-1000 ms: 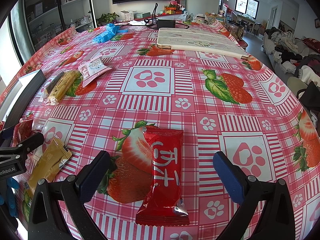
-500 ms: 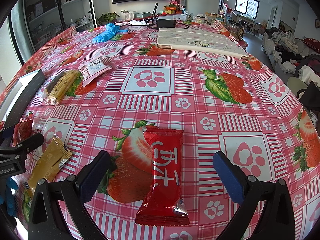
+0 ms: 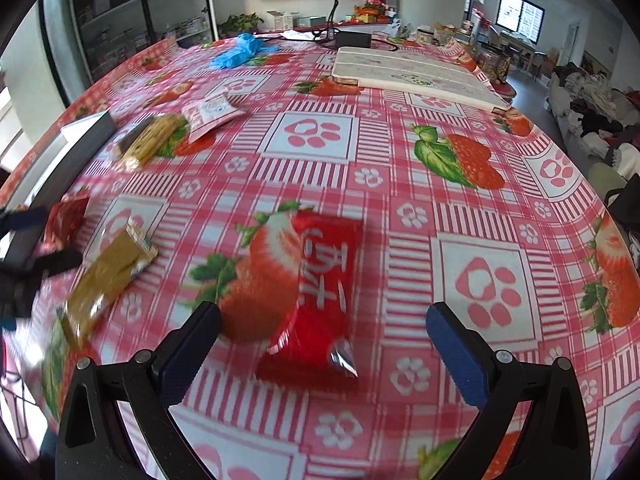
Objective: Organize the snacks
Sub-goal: 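Grasp the red wrapper with the left gripper while the right moves to the gold packet, then carry the red wrapper over the white tray while the right grasps and carries the gold packet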
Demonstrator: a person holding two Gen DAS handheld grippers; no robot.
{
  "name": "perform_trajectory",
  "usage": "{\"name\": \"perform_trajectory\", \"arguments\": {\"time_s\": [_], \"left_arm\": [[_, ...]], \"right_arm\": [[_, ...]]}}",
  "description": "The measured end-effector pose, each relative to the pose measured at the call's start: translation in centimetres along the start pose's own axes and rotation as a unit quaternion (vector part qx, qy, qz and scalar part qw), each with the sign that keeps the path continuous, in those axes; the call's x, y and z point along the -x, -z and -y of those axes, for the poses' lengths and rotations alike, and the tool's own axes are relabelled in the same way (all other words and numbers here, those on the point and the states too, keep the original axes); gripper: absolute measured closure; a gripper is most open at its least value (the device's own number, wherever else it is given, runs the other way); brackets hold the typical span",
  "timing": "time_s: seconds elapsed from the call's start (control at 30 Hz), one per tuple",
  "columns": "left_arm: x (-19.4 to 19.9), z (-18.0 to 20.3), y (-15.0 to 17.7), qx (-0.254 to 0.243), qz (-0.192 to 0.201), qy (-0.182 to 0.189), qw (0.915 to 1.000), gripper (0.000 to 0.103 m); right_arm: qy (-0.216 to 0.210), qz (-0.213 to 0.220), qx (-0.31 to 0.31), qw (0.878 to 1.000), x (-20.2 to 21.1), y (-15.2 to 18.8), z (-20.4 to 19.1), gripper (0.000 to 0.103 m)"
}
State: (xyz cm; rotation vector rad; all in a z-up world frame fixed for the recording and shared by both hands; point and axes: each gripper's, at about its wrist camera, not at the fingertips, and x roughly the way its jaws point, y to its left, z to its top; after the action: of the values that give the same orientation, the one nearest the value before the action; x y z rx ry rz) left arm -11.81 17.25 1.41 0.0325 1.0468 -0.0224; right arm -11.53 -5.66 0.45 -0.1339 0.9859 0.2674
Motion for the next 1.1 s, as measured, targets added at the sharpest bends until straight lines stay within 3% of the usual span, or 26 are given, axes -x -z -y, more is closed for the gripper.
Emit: {"name": "perform_trajectory", "arguments": {"time_s": [0.17, 0.27, 0.5, 0.6, 0.67, 0.7, 0.9, 1.03, 1.1], "left_arm": [[-0.3, -1.9, 0.7, 0.036, -0.017, 0.043, 0.9983, 0.0], [-0.7, -2.2, 0.9, 0.033, -0.023, 0.017, 0.9991, 0.0], [-2.0, -1.0, -0.8, 0.03, -0.037, -0.005, 0.9989, 0.004], [-1.7, -0.7, -1.5, 0.034, -0.028, -0.005, 0.999, 0.029], [-1.3, -0.8, -1.8, 0.034, -0.027, -0.006, 0.999, 0.07], [-1.2, -1.1, -1.8, 0.04, -0.029, -0.007, 0.9988, 0.072], [0.2, -2.7, 0.7, 0.065, -0.021, -0.004, 0.9977, 0.073], [1.1, -3.4, 2.3, 0.074, -0.019, -0.011, 0.997, 0.07], [1.2, -3.6, 2.5, 0.067, -0.019, -0.023, 0.9973, 0.062]], "right_arm": [[-0.003, -0.004, 0.003, 1.0, 0.6, 0.8, 0.4, 0.0], [-0.002, -0.006, 0.003, 1.0, 0.7, 1.0, 0.4, 0.0], [0.012, -0.027, -0.018, 0.999, 1.0, 1.0, -0.2, 0.0], [0.003, -0.037, -0.014, 0.999, 1.4, 1.3, -1.3, 0.0], [-0.011, -0.041, -0.017, 0.999, 1.8, 1.5, -2.1, 0.0], [-0.021, -0.045, -0.022, 0.999, 2.0, 1.5, -2.6, 0.0], [-0.105, -0.062, -0.062, 0.991, 2.4, 0.1, -6.7, 0.0], [-0.109, -0.072, -0.04, 0.991, 1.1, -1.3, -10.6, 0.0], [-0.098, -0.083, -0.027, 0.991, -0.1, -1.8, -12.2, 0.0]]}}
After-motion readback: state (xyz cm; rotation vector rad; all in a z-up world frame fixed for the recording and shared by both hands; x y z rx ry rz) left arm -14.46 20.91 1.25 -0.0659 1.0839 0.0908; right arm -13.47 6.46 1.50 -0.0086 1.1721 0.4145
